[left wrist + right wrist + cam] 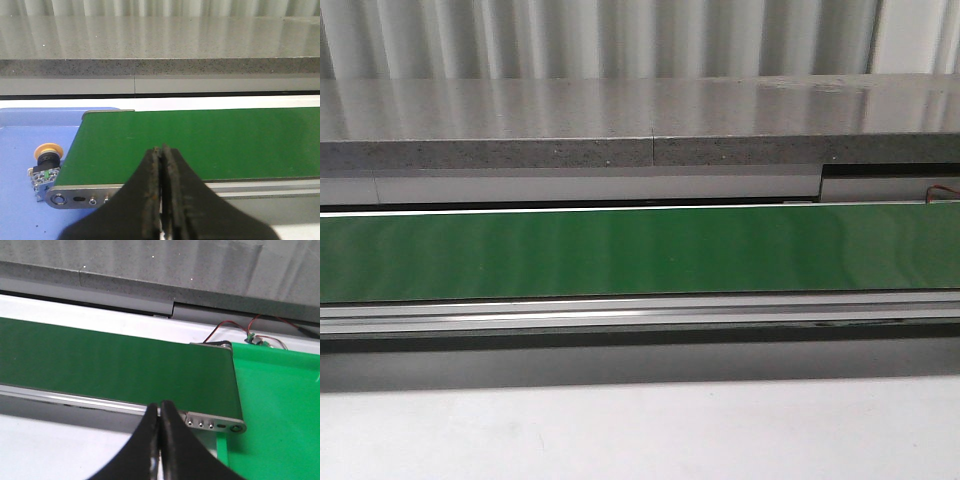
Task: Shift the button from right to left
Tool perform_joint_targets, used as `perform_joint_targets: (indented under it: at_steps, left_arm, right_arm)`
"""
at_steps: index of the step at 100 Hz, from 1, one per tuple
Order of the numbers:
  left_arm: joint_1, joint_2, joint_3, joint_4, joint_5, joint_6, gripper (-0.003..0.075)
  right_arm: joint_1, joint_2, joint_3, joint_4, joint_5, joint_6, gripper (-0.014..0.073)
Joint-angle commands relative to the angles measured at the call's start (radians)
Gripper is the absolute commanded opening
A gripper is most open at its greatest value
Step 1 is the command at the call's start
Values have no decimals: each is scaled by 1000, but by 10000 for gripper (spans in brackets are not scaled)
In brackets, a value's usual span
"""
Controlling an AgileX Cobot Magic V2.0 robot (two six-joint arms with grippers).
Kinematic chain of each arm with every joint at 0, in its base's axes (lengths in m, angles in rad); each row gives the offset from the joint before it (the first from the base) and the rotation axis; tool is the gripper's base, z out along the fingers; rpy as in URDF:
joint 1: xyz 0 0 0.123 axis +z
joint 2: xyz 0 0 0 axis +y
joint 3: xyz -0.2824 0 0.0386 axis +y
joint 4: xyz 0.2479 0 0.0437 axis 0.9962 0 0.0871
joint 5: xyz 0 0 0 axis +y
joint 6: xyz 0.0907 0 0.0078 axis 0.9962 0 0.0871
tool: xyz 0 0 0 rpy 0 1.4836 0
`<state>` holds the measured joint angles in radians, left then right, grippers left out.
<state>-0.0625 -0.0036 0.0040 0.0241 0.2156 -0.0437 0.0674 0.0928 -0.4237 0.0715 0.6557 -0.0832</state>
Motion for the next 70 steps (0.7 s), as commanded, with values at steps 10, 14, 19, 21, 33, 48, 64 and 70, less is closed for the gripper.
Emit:
perform_joint_targets:
  at_steps: [10, 14, 19, 21, 33, 48, 64, 70]
  left_arm:
    - [2, -32, 39, -2, -80, -3, -20]
    - [2, -32, 39, -2, -80, -3, -20]
    - [2, -32, 39, -2, -80, -3, -20]
    - [2, -32, 39, -2, -80, -3, -20]
    - [2, -32, 39, -2, -80, -3, -20]
    - [2, -32, 39, -2, -80, -3, -20]
    - [2, -30, 39, -2, -82, -3, -20]
    - [2, -30, 39, -2, -82, -3, -20]
  right_arm:
    - [-16, 12, 85, -21, -337, -7, -66]
    - [-28, 12, 130, -21, -411, -7, -66]
    - [-44, 12, 188, -21, -512, -7, -66]
    - [-51, 11, 212, -21, -554, -7, -66]
    - [-94, -17, 350, -27, -745, -6, -66]
    - [-112, -128, 430, -54, -706, 4, -66]
    - [-112, -124, 431, -62, -645, 4, -66]
    - [-112, -124, 431, -62, -645, 4, -66]
